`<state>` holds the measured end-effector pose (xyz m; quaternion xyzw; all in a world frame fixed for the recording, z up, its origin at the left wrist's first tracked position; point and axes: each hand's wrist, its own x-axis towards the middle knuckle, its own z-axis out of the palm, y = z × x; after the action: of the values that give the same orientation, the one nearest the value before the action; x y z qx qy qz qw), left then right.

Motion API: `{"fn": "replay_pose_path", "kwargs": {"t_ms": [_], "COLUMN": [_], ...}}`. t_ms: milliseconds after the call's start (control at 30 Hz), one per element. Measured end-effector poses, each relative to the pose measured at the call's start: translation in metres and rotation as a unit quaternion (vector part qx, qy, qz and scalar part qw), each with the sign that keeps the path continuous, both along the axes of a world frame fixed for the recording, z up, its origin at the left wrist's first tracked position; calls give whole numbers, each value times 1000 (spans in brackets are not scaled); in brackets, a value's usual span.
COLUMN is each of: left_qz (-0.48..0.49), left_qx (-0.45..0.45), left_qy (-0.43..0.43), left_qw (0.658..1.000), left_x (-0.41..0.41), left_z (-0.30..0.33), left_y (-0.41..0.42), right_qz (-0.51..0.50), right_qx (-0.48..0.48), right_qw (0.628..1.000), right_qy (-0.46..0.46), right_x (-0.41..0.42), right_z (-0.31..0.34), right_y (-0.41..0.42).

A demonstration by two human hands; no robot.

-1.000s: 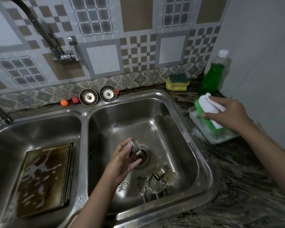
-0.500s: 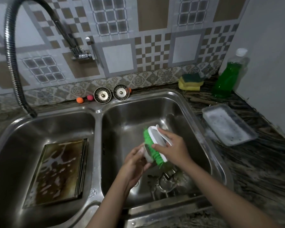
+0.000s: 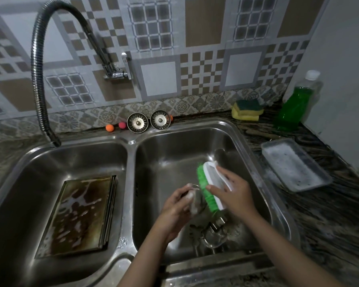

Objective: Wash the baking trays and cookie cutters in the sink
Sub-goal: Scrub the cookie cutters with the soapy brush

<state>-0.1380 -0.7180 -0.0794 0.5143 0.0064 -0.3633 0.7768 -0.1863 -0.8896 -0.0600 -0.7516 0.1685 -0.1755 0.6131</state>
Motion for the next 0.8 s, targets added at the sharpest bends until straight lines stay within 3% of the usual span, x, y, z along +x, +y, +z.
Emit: {"fn": "replay_pose_path", "kwargs": {"t_ms": [100, 233, 333, 533, 667, 800], "left_qz": [-39, -65, 3, 99, 116, 98], "left_qx": [176, 232, 201, 61, 23, -29], "left_qy": [-151, -213, -210, -119, -57, -30], "left_qw": [972, 947, 957, 986, 991, 994], "left_x": [2, 3, 2, -13, -17, -16], "left_z": [-1, 5, 9, 15, 12, 12], "left_y": [5, 8, 9, 6, 7, 8], "right_qz": [5, 67, 46, 3, -11, 79], "right_qx": [59, 66, 140, 246, 274, 216], "right_qw": [998, 995, 989, 969, 962, 973], "right_qy": [-15, 28, 29, 23, 3, -7], "right_x": [-2, -7, -13, -18, -13, -12], "right_z": [5, 2, -11, -15, -1, 7], "right_y": [-10, -2, 8, 29, 23, 26]}}
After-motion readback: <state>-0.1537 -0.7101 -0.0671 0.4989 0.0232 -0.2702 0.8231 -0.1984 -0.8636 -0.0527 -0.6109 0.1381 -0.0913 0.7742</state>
